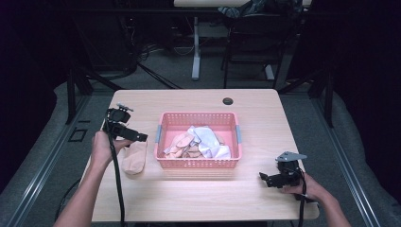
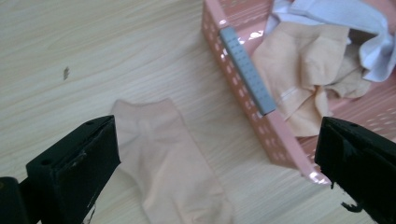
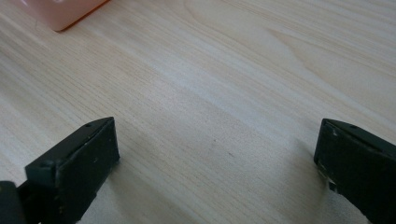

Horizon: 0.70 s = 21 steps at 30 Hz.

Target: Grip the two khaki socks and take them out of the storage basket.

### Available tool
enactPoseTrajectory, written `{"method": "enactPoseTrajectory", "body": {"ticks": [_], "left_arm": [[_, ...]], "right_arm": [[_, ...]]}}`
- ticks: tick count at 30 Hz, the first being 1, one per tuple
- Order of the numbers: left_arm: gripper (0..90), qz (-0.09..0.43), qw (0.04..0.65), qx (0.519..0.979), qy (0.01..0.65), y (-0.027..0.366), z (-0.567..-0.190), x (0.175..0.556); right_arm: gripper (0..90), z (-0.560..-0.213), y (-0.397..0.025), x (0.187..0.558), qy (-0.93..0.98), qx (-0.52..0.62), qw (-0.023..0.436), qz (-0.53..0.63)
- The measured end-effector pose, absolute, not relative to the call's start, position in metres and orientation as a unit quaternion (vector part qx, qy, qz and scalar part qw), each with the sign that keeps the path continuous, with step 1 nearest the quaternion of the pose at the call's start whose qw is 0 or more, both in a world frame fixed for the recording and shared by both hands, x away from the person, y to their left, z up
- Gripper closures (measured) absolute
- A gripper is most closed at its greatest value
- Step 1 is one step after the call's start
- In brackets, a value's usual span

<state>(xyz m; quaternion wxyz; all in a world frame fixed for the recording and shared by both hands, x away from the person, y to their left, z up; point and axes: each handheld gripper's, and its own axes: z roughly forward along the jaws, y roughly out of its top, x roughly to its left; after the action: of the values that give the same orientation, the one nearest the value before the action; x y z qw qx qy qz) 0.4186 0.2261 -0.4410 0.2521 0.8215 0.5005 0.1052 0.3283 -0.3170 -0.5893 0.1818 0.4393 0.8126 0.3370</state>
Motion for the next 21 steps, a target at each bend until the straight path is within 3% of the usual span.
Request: {"method": "enactPoseTrajectory", "body": {"ticks": [16, 21], "left_arm": [[2.5, 0.063, 0.245, 0.864, 0.435, 0.150, -0.461, 0.440], [8.7, 0.051, 0.235, 0.872, 0.427, 0.134, -0.476, 0.445]], "right_arm": [[0.0, -0.589, -0.317, 0.328, 0.813, 0.439, 0.182, 0.337], [0.0, -0.589, -0.317, 0.328, 0.813, 0.439, 0.182, 0.337]]}}
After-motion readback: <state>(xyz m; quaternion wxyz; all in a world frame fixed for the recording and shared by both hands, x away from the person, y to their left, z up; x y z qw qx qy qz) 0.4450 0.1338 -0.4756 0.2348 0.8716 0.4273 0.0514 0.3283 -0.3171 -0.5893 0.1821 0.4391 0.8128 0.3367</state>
